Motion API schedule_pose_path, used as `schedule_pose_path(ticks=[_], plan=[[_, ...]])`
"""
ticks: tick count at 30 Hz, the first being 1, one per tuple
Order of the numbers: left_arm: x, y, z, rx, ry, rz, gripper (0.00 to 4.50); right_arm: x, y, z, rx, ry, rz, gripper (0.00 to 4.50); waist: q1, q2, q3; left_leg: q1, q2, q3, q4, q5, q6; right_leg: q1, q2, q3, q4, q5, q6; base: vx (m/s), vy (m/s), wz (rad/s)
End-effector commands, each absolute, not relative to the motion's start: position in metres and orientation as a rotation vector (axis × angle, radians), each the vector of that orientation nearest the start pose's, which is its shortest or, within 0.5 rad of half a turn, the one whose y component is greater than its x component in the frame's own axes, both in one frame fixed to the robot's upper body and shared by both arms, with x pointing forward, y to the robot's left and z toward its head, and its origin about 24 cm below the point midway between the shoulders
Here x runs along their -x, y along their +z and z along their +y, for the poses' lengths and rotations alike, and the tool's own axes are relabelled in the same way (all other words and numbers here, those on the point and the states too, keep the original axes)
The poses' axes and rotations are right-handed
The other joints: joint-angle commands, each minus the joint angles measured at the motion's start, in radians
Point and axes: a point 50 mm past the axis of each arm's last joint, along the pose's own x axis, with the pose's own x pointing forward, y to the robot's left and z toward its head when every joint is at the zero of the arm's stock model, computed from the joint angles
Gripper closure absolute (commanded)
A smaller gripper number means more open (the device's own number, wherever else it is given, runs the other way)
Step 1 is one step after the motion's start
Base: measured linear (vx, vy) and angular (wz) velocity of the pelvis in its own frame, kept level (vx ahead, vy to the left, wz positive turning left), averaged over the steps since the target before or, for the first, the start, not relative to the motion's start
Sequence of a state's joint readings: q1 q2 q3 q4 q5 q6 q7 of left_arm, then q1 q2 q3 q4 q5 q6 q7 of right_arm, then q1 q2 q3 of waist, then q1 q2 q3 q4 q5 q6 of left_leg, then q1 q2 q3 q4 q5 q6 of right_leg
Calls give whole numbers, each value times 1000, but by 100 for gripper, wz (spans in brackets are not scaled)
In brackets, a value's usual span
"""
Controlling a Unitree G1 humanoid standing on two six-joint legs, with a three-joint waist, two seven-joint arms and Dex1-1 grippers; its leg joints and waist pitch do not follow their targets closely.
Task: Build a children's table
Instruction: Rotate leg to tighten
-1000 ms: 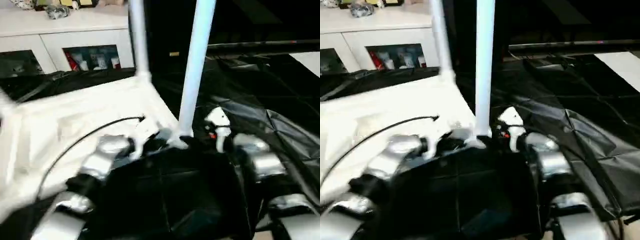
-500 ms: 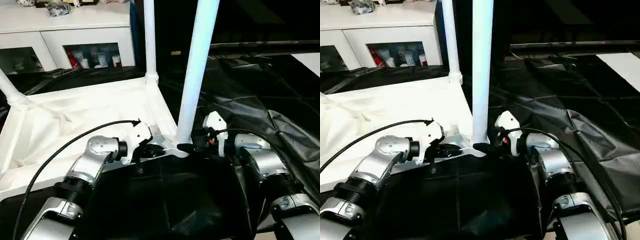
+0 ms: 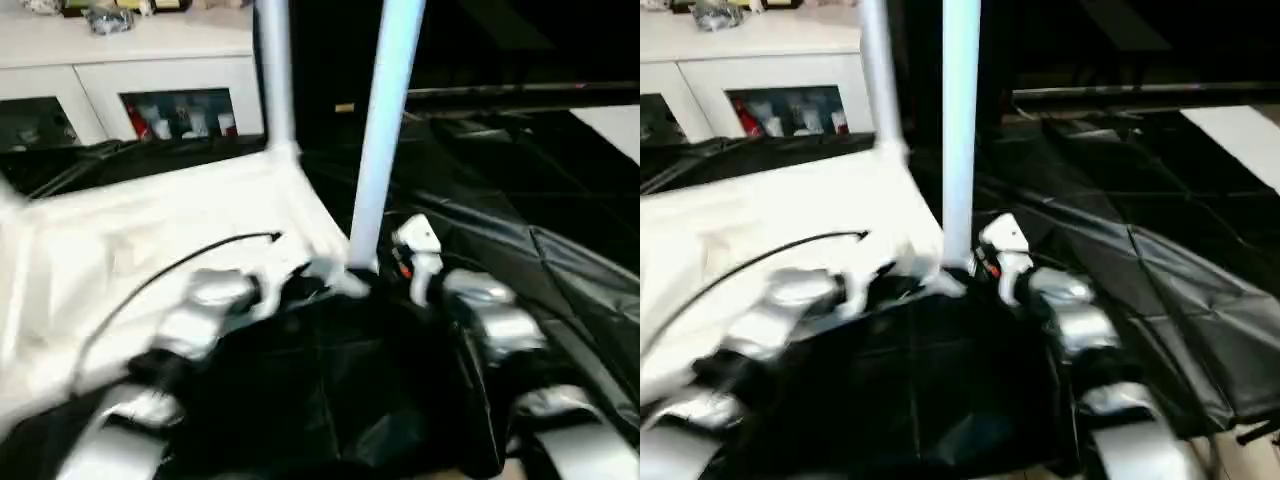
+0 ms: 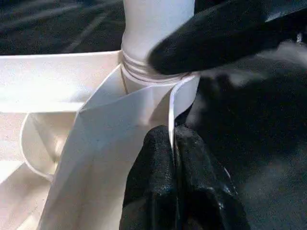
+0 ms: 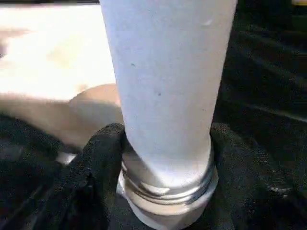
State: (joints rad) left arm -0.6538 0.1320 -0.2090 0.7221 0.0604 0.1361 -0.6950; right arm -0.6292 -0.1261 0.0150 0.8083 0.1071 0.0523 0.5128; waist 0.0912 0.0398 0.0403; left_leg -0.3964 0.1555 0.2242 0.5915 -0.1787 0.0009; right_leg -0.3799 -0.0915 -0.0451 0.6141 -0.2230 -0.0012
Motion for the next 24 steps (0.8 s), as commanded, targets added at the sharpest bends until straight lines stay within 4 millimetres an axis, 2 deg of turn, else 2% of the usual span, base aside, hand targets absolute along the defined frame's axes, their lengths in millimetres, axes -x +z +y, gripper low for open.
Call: schedule_pose_path(ticks=[1, 3, 4, 5, 6, 7, 10, 13, 14, 16, 20, 24], plan=[[-343, 33, 86, -224, -775, 372, 450, -344, 16, -127, -42, 461, 377, 199, -2, -8, -51, 41, 87, -53, -88, -275, -15, 12, -78, 44, -84, -195, -209, 0, 0, 0], [-347, 34, 75, -225, -726, 364, 450, -345, 15, -114, -41, 424, 382, 199, 3, -13, -55, 38, 85, -54, -85, -256, -9, 17, -81, 43, -80, -151, -212, 0, 0, 0], [-348, 34, 69, -224, -715, 361, 450, -345, 15, -106, -34, 419, 381, 199, 4, 2, -54, 36, 85, -56, -85, -254, -10, 16, -83, 44, -79, -144, -212, 0, 0, 0], [-347, 35, 62, -219, -721, 355, 450, -345, 16, -97, -29, 425, 375, 199, 1, -6, -55, 36, 83, -55, -86, -255, -12, 19, -79, 41, -81, -125, -208, 0, 0, 0], [-347, 35, 60, -214, -737, 351, 450, -345, 18, -92, -21, 444, 365, 199, 4, -7, -57, 34, 82, -55, -85, -245, -8, 21, -81, 41, -79, -114, -208, 0, 0, 0], [-346, 35, 59, -215, -749, 348, 450, -345, 19, -89, -8, 458, 354, 199, 6, -2, -57, 33, 82, -55, -83, -243, 2, 21, -83, 42, -80, -107, -205, 0, 0, 0], [-345, 35, 58, -225, -780, 344, 450, -345, 23, -86, -1, 483, 332, 199, 8, -4, -57, 31, 82, -55, -82, -237, 23, 23, -83, 41, -82, -112, -199, 0, 0, 0], [-342, 35, 64, -239, -867, 332, 450, -345, 32, -91, 0, 563, 272, 199, 11, -6, -58, 30, 84, -55, -81, -227, 35, 24, -85, 41, -83, -121, -191, 0, 0, 0], [-340, 36, 66, -238, -900, 327, 450, -345, 35, -96, -7, 592, 257, 130, 12, -6, -58, 30, 84, -55, -80, -221, 39, 24, -84, 41, -82, -114, -191, 0, 0, 0], [-338, 36, 70, -238, -947, 323, 450, -346, 40, -102, -11, 634, 238, 128, 15, -7, -60, 28, 84, -54, -78, -203, 54, 27, -84, 39, -78, -89, -199, 0, 0, 0], [-329, 37, 86, -243, -1075, 310, 450, -342, 54, -130, 61, 814, 218, 84, 22, -11, -59, 23, 86, -49, -71, -164, 90, 29, -80, 35, -72, -50, -215, 0, 0, 0], [-322, 40, 93, -228, -1173, 300, 450, -337, 61, -144, 106, 915, 222, 59, 27, -10, -60, 24, 90, -47, -68, -152, 98, 24, -81, 34, -68, -62, -232, 0, 0, 0]])
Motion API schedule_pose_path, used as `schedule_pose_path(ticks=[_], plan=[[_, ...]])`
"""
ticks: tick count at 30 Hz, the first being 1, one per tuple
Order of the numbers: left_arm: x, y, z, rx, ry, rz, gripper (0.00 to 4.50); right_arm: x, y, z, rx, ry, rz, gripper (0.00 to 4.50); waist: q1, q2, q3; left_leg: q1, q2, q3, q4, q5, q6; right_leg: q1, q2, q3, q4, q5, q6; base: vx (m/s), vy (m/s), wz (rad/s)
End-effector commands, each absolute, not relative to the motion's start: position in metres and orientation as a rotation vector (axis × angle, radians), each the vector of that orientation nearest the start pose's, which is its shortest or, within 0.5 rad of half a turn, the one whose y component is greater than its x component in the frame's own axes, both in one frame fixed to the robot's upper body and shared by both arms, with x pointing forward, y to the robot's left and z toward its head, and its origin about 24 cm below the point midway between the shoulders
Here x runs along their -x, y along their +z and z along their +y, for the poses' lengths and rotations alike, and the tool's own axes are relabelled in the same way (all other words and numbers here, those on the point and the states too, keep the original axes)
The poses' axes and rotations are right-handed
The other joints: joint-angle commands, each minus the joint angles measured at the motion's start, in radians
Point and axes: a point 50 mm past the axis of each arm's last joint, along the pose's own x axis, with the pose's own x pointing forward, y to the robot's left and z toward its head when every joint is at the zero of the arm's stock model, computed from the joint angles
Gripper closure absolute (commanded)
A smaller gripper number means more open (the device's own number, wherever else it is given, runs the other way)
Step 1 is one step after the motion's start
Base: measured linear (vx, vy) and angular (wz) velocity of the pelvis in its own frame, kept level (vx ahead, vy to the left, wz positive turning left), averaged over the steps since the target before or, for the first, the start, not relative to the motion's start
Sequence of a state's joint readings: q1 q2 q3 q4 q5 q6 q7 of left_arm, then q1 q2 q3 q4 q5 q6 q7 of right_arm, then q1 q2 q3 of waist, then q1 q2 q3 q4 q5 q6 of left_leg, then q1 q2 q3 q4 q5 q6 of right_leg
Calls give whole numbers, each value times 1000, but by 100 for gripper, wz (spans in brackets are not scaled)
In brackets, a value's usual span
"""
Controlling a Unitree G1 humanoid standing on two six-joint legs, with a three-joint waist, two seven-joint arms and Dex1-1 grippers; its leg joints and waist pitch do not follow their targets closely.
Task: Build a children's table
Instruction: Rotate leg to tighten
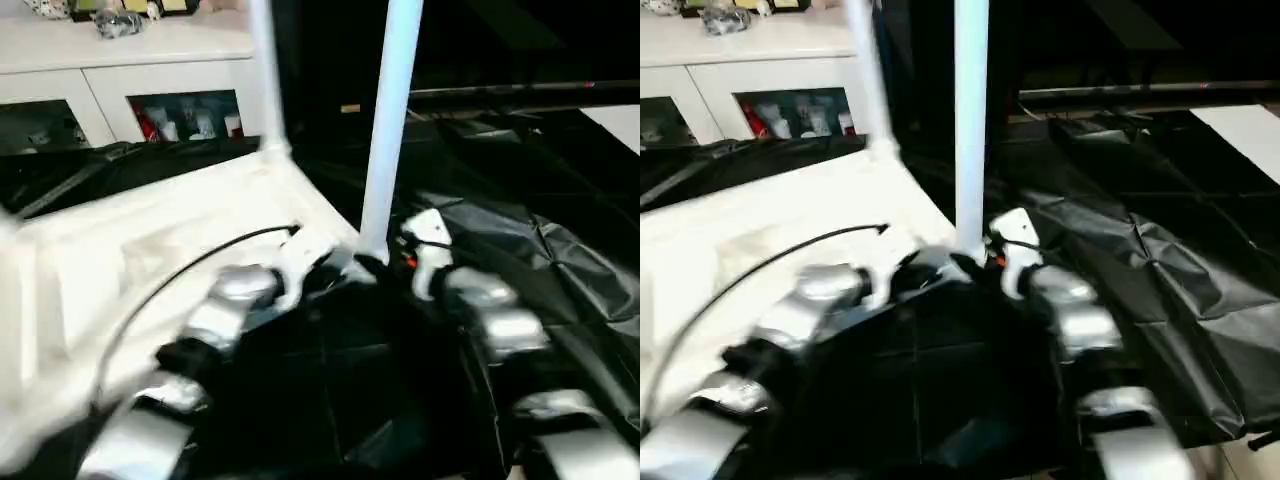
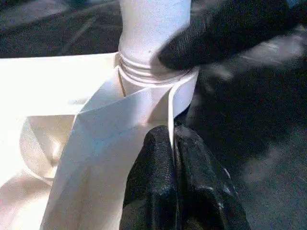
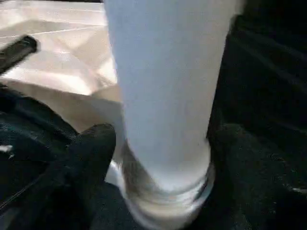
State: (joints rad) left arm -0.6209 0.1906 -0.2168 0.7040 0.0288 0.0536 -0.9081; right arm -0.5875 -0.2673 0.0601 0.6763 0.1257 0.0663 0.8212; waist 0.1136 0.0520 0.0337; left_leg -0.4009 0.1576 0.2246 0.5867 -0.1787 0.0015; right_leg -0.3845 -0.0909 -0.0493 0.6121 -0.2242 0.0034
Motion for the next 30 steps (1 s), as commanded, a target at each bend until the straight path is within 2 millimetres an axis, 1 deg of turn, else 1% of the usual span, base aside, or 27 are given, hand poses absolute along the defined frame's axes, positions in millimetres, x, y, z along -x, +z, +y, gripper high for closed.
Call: schedule_pose_path(ticks=[1, 2, 3, 4, 5, 7, 9, 12, 13, 14, 15, 17, 18, 19, 22, 23, 24, 27, 28, 29, 30], plan=[[-322, 40, 94, -227, -1179, 300, 450, -337, 61, -145, 108, 923, 222, 59, 5, -22, -52, 29, 89, -48, -65, -157, 93, 28, -81, 38, -66, -74, -237, 0, 0, 0], [-318, 41, 98, -230, -1231, 298, 450, -333, 64, -150, 123, 983, 232, 59, 5, -23, -52, 29, 89, -49, -66, -162, 90, 28, -80, 38, -66, -80, -238, 0, 0, 0], [-316, 42, 100, -232, -1250, 297, 450, -332, 65, -152, 128, 1008, 237, 59, 6, -23, -53, 30, 90, -50, -67, -165, 91, 30, -80, 37, -65, -81, -237, 0, 0, 0], [-314, 42, 103, -232, -1265, 298, 450, -329, 66, -155, 139, 1053, 250, 59, 6, -22, -53, 30, 92, -49, -67, -163, 92, 28, -80, 38, -65, -78, -237, 0, 0, 0], [-313, 43, 105, -228, -1278, 298, 450, -326, 66, -156, 148, 1087, 261, 59, 7, -22, -53, 31, 89, -47, -64, -157, 95, 27, -78, 38, -63, -54, -243, 0, 0, 0], [-311, 44, 108, -218, -1293, 301, 450, -323, 65, -157, 161, 1134, 284, 59, 8, -22, -53, 27, 88, -47, -63, -151, 98, 28, -80, 39, -62, -47, -247, 0, 0, 0], [-310, 43, 109, -217, -1301, 306, 450, -321, 61, -155, 184, 1153, 301, 59, 7, -22, -53, 28, 88, -47, -63, -152, 96, 27, -81, 38, -63, -54, -251, 0, 0, 0], [-309, 43, 110, -218, -1305, 308, 450, -321, 58, -152, 194, 1157, 306, 59, 5, -21, -52, 31, 89, -48, -66, -166, 82, 26, -81, 39, -65, -83, -251, 0, 0, 0], [-309, 43, 110, -218, -1306, 308, 450, -321, 58, -151, 193, 1157, 306, 73, 5, -21, -53, 32, 89, -48, -66, -167, 78, 25, -80, 39, -65, -82, -252, 0, 0, 0], [-308, 44, 110, -216, -1310, 308, 450, -320, 57, -148, 189, 1164, 307, 83, 7, -19, -54, 32, 90, -48, -65, -160, 77, 26, -80, 39, -63, -66, -254, 0, 0, 0], [-308, 44, 110, -215, -1311, 308, 450, -319, 57, -147, 186, 1166, 308, 83, 6, -19, -54, 31, 89, -48, -65, -156, 79, 26, -79, 39, -62, -59, -254, 0, 0, 0], [-307, 44, 110, -215, -1312, 308, 450, -319, 57, -145, 180, 1172, 309, 104, 6, -18, -56, 31, 88, -48, -63, -148, 83, 27, -79, 38, -60, -32, -258, 0, 0, 0], [-307, 44, 111, -215, -1312, 309, 450, -319, 56, -144, 177, 1176, 311, 104, 5, -18, -55, 31, 88, -48, -63, -149, 84, 27, -79, 38, -60, -30, -258, 0, 0, 0], [-307, 44, 111, -215, -1312, 309, 450, -318, 56, -144, 176, 1178, 312, 125, 5, -17, -55, 30, 87, -48, -63, -148, 84, 27, -79, 38, -59, -27, -258, 0, 0, 0], [-308, 44, 111, -217, -1310, 312, 450, -318, 55, -143, 167, 1180, 314, 136, 6, -18, -55, 30, 87, -47, -62, -146, 85, 28, -80, 38, -59, -26, -259, 0, 0, 0], [-308, 44, 112, -218, -1309, 315, 450, -318, 55, -143, 165, 1181, 314, 154, 6, -18, -55, 30, 87, -48, -62, -147, 85, 28, -79, 38, -59, -30, -259, 0, 0, 0], [-308, 44, 112, -219, -1305, 316, 450, -318, 55, -143, 164, 1179, 315, 154, 6, -18, -55, 30, 87, -47, -62, -148, 85, 28, -79, 38, -60, -32, -258, 0, 0, 0], [-312, 42, 113, -224, -1246, 331, 450, -319, 50, -143, 165, 1135, 327, 189, 6, -17, -55, 32, 88, -48, -64, -156, 77, 27, -79, 38, -61, -44, -257, 0, 0, 0], [-318, 41, 113, -226, -1174, 341, 450, -323, 45, -144, 167, 1043, 339, 189, 5, -18, -55, 32, 88, -48, -65, -160, 74, 26, -78, 38, -61, -46, -258, 0, 0, 0], [-323, 40, 112, -231, -1104, 347, 450, -328, 39, -146, 159, 936, 355, 200, -1, -17, -51, 34, 86, -47, -68, -179, 62, 20, -78, 41, -65, -76, -259, 0, 0, 0], [-327, 39, 112, -234, -1060, 349, 450, -331, 35, -147, 153, 866, 367, 200, -5, -17, -50, 36, 86, -48, -70, -197, 47, 18, -79, 42, -68, -102, -258, 0, 0, 0]])
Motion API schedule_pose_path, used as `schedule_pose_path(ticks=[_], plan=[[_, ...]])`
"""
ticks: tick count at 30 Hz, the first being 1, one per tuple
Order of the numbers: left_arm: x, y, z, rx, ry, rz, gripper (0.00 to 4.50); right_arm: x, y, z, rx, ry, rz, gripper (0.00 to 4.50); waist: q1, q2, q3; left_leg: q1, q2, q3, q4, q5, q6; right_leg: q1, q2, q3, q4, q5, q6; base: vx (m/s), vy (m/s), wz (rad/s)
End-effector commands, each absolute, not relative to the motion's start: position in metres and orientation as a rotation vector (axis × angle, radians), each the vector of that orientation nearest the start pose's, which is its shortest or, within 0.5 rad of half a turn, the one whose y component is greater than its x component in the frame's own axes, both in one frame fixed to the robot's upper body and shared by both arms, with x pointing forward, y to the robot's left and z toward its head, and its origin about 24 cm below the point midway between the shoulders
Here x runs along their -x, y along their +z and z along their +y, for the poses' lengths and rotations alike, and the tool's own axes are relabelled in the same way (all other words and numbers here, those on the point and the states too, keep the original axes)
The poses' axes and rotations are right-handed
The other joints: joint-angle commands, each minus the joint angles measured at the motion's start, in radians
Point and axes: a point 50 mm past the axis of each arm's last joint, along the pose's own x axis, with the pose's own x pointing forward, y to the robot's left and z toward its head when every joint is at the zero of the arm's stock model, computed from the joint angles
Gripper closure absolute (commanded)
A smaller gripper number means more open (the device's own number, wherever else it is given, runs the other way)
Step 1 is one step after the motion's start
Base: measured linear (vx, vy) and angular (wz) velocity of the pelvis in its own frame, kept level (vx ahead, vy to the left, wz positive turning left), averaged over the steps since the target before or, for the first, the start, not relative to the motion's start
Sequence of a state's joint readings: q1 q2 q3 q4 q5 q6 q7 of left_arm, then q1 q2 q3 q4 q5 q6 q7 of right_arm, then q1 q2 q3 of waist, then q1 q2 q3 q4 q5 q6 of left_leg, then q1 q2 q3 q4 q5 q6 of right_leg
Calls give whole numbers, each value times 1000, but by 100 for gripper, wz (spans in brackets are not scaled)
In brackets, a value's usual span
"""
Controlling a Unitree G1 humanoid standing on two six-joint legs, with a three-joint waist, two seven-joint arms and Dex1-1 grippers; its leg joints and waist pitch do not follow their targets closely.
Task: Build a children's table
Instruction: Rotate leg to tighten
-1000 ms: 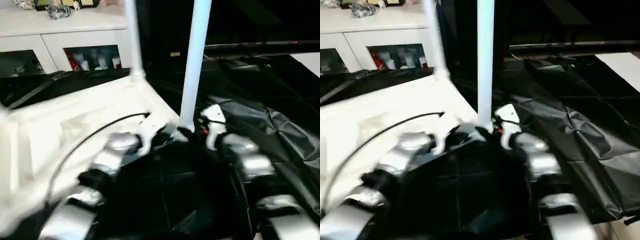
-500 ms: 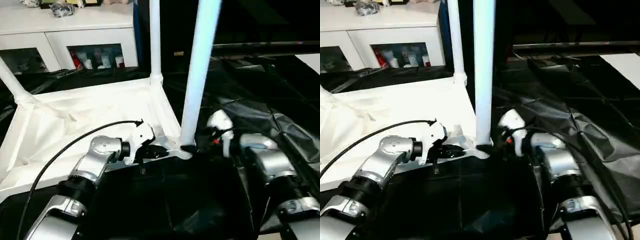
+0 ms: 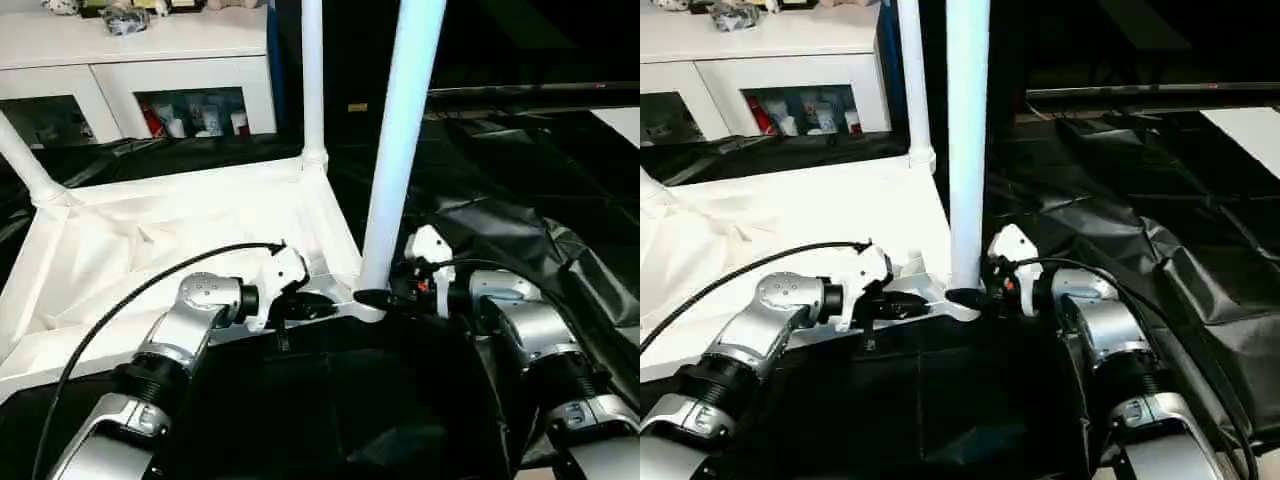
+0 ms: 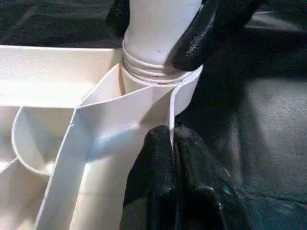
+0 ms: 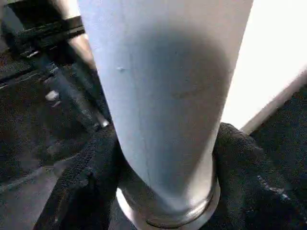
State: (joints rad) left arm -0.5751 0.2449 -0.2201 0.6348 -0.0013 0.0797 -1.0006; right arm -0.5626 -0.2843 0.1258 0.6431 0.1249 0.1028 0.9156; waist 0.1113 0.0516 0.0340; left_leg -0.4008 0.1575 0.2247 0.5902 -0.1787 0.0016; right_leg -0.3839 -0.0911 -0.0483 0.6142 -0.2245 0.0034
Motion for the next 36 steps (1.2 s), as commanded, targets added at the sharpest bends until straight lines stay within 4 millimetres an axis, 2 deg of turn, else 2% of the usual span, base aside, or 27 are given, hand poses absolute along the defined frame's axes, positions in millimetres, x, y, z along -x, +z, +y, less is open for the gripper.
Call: schedule_pose_path(ticks=[1, 2, 4, 6, 8, 10, 11, 12, 15, 16, 17, 19, 20, 21, 22, 25, 26, 27, 29, 31, 32, 33, 34, 36], plan=[[-330, 38, 111, -235, -1017, 359, 450, -333, 32, -147, 134, 810, 380, 201, -4, -18, -50, 38, 85, -49, -75, -216, 34, 19, -80, 41, -73, -130, -257, 0, 0, 0], [-334, 38, 111, -236, -962, 368, 450, -334, 29, -147, 114, 760, 390, 203, -6, -17, -49, 38, 86, -52, -78, -233, 12, 22, -83, 43, -78, -173, -241, 0, 0, 0], [-346, 37, 106, -202, -773, 384, 450, -336, 18, -145, 27, 574, 429, 204, -11, -17, -47, 40, 85, -53, -82, -256, -5, 20, -80, 45, -81, -192, -229, 0, 0, 0], [-351, 38, 100, -185, -705, 382, 450, -337, 12, -142, -5, 469, 453, 205, -9, -16, -49, 44, 84, -54, -83, -262, -15, 19, -81, 44, -83, -188, -222, 0, 0, 0], [-351, 38, 98, -182, -699, 380, 450, -337, 10, -141, -16, 445, 459, 206, -9, -16, -51, 40, 82, -55, -82, -252, -12, 22, -82, 44, -82, -166, -214, 0, 0, 0], [-353, 38, 89, -164, -670, 378, 450, -338, 7, -132, -67, 378, 477, 208, -10, -11, -51, 38, 80, -53, -81, -240, -2, 21, -80, 44, -82, -131, -208, 0, 0, 0], [-353, 38, 85, -161, -665, 379, 450, -338, 6, -128, -85, 358, 483, 208, -9, -12, -52, 38, 80, -54, -81, -240, -1, 22, -81, 44, -82, -130, -207, 0, 0, 0], [-353, 38, 80, -165, -671, 376, 450, -338, 7, -118, -84, 389, 474, 208, -7, -3, -52, 37, 80, -55, -81, -241, 1, 23, -83, 43, -82, -134, -205, 0, 0, 0], [-351, 37, 74, -195, -708, 364, 450, -339, 15, -99, -61, 486, 426, 208, -7, -7, -52, 35, 81, -56, -83, -247, 6, 25, -82, 43, -83, -130, -194, 0, 0, 0], [-351, 37, 73, -207, -716, 363, 450, -339, 18, -97, -49, 492, 407, 208, -6, -6, -52, 36, 82, -56, -83, -249, 6, 23, -81, 43, -85, -132, -190, 0, 0, 0], [-351, 37, 73, -207, -716, 363, 450, -339, 18, -97, -49, 492, 407, 174, -7, -7, -51, 37, 82, -56, -84, -255, 5, 22, -81, 43, -86, -138, -188, 0, 0, 0], [-351, 38, 78, -218, -742, 360, 450, -341, 23, -99, 0, 531, 366, 140, -6, -6, -51, 38, 82, -56, -85, -267, 0, 21, -82, 43, -87, -153, -186, 0, 0, 0], [-350, 39, 80, -229, -770, 356, 450, -340, 25, -100, 38, 580, 348, 139, -4, -12, -51, 34, 82, -57, -84, -267, 2, 24, -85, 43, -88, -173, -179, 0, 0, 0], [-350, 39, 81, -226, -780, 356, 450, -340, 26, -101, 43, 597, 342, 137, -4, -10, -51, 34, 82, -57, -84, -268, 2, 24, -85, 43, -88, -176, -176, 0, 0, 0], [-350, 39, 82, -225, -787, 357, 450, -340, 27, -101, 46, 609, 339, 129, -8, -15, -50, 29, 82, -59, -86, -261, 9, 28, -86, 43, -86, -171, -173, 0, 0, 0], [-346, 40, 86, -231, -858, 353, 450, -339, 33, -109, 53, 710, 316, 94, -17, -17, -51, 28, 82, -58, -85, -248, 21, 28, -81, 41, -82, -137, -190, 0, 0, 0], [-342, 39, 93, -235, -925, 361, 450, -337, 41, -121, 71, 810, 296, 94, -18, -20, -51, 26, 82, -56, -80, -234, 40, 30, -84, 41, -82, -119, -205, 0, 0, 0], [-340, 39, 95, -235, -947, 362, 450, -336, 43, -124, 75, 840, 291, 94, -16, -22, -52, 24, 82, -55, -76, -222, 50, 34, -85, 41, -80, -104, -210, 0, 0, 0], [-335, 40, 100, -241, -1029, 357, 450, -333, 49, -135, 99, 919, 282, 94, -10, -21, -53, 23, 83, -50, -69, -171, 86, 31, -81, 39, -72, -47, -235, 0, 0, 0], [-332, 40, 103, -238, -1062, 358, 450, -332, 51, -140, 111, 944, 284, 94, -8, -18, -55, 24, 85, -49, -67, -157, 95, 29, -81, 38, -70, -34, -244, 0, 0, 0], [-329, 40, 106, -240, -1095, 371, 450, -331, 53, -144, 130, 966, 285, 94, -6, -18, -55, 26, 87, -48, -66, -146, 97, 28, -79, 35, -65, -21, -259, 0, 0, 0], [-323, 39, 110, -232, -1162, 385, 450, -331, 57, -150, 139, 1002, 286, 94, -6, -19, -55, 26, 87, -47, -66, -147, 98, 28, -78, 35, -65, -24, -264, 0, 0, 0], [-321, 39, 111, -229, -1176, 390, 450, -330, 59, -152, 140, 1012, 284, 94, -4, -17, -54, 25, 90, -48, -67, -148, 96, 27, -78, 35, -63, -28, -265, 0, 0, 0], [-318, 40, 113, -223, -1214, 385, 450, -330, 61, -154, 140, 1023, 278, 94, -2, -20, -54, 29, 91, -47, -67, -151, 93, 25, -76, 36, -63, -27, -267, 0, 0, 0]])
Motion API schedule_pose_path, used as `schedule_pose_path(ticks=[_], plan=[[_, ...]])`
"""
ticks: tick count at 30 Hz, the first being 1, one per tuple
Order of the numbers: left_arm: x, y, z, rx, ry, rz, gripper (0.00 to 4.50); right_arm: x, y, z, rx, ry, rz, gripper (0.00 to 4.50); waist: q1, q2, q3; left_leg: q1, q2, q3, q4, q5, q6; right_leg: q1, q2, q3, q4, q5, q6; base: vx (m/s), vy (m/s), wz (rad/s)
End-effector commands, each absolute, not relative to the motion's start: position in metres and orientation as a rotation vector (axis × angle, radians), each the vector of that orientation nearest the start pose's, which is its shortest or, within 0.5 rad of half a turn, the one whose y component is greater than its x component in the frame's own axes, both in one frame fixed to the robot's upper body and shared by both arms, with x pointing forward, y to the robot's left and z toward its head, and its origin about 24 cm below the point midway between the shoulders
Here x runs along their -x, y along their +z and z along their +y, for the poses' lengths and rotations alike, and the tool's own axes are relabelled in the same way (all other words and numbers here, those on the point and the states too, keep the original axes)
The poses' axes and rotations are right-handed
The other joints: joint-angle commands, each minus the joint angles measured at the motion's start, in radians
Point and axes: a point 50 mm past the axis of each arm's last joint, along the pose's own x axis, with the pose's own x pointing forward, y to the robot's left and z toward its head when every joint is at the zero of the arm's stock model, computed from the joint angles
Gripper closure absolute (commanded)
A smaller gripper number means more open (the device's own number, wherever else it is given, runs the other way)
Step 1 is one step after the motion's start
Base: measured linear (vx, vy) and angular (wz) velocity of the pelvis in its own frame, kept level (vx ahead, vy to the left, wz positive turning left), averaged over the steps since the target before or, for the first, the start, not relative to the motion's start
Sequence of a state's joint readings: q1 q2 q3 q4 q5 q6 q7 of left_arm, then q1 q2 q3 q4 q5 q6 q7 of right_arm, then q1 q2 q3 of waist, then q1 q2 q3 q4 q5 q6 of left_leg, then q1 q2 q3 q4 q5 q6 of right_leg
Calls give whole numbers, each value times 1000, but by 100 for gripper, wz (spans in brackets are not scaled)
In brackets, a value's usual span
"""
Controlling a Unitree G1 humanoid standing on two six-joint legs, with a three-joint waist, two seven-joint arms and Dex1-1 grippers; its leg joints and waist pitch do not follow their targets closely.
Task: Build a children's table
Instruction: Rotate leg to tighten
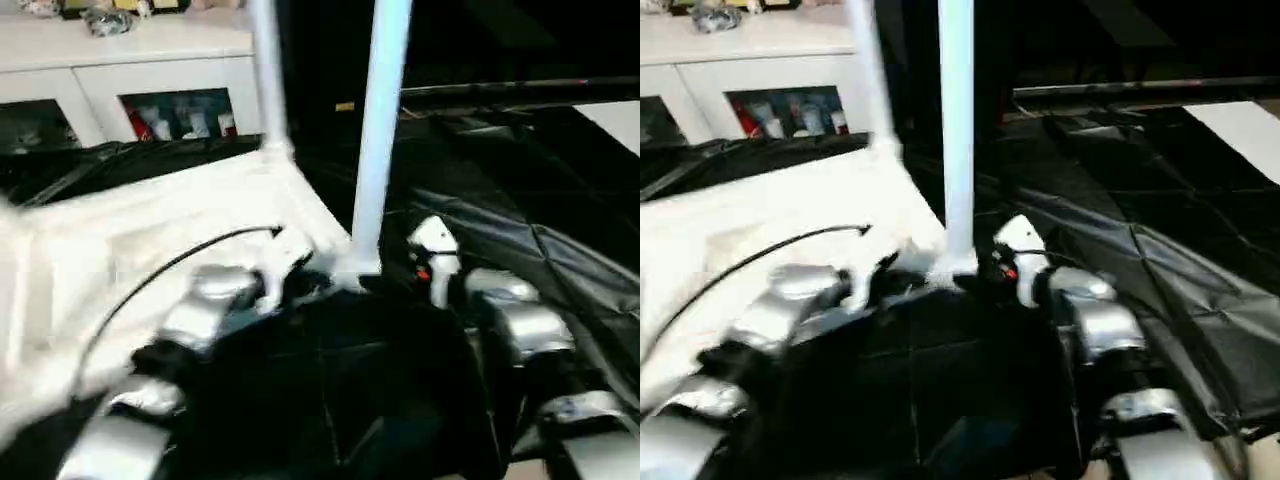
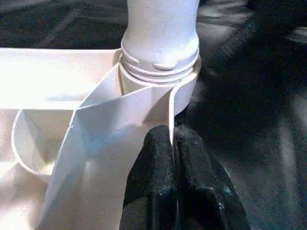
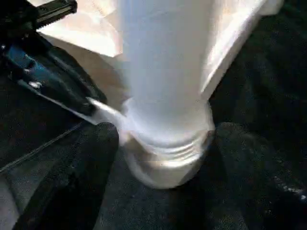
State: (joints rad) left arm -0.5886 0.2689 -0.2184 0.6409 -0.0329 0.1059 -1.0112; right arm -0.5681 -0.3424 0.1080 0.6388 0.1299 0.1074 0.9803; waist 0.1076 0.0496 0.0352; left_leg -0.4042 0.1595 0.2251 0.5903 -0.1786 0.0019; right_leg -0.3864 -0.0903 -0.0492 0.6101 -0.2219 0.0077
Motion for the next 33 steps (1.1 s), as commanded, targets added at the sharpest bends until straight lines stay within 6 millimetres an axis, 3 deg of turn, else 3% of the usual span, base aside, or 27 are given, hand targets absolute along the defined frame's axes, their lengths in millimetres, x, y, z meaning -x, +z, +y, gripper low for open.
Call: schedule_pose_path(ticks=[1, 6, 7, 17, 23, 25, 27, 29, 31, 33], plan=[[-314, 40, 114, -214, -1238, 390, 450, -330, 64, -155, 133, 1045, 272, 94, 5, -15, -55, 34, 89, -46, -68, -161, 88, 25, -77, 38, -58, -32, -274, 0, 0, 0], [-309, 40, 116, -202, -1271, 392, 450, -325, 62, -153, 133, 1121, 292, 94, 8, -18, -53, 36, 89, -46, -71, -181, 69, 25, -79, 39, -61, -63, -272, 0, 0, 0], [-309, 39, 116, -200, -1271, 393, 450, -324, 62, -153, 135, 1127, 294, 121, 9, -18, -53, 36, 89, -46, -71, -182, 63, 26, -80, 40, -61, -68, -269, 0, 0, 0], [-304, 41, 116, -193, -1293, 400, 450, -317, 54, -142, 129, 1200, 303, 201, 10, -20, -54, 34, 86, -46, -67, -156, 74, 28, -79, 39, -58, -43, -270, 0, 0, 0], [-306, 40, 116, -193, -1259, 402, 450, -317, 51, -140, 94, 1166, 302, 217, 7, -19, -53, 36, 86, -47, -70, -171, 59, 28, -77, 39, -59, -58, -268, 0, 0, 0], [-309, 39, 115, -196, -1224, 402, 450, -317, 49, -140, 83, 1138, 303, 221, 8, -19, -53, 37, 86, -46, -70, -172, 59, 26, -78, 40, -60, -59, -265, 0, 0, 0], [-326, 38, 109, -201, -1053, 415, 450, -320, 39, -141, 37, 986, 319, 229, 5, -18, -51, 40, 85, -47, -72, -192, 46, 24, -79, 42, -65, -91, -260, 0, 0, 0], [-334, 38, 104, -200, -961, 419, 450, -322, 33, -140, 8, 893, 332, 238, 3, -15, -48, 46, 85, -49, -77, -239, 14, 21, -81, 45, -74, -156, -251, 0, 0, 0], [-338, 38, 101, -199, -910, 420, 450, -323, 30, -140, -8, 837, 340, 239, 1, -19, -48, 45, 84, -53, -81, -264, -12, 24, -83, 44, -79, -193, -232, 0, 0, 0], [-351, 41, 91, -188, -761, 412, 450, -327, 19, -137, -71, 619, 374, 245, 0, -8, -47, 48, 82, -54, -83, -275, -25, 19, -83, 47, -82, -196, -223, 0, 0, 0]])
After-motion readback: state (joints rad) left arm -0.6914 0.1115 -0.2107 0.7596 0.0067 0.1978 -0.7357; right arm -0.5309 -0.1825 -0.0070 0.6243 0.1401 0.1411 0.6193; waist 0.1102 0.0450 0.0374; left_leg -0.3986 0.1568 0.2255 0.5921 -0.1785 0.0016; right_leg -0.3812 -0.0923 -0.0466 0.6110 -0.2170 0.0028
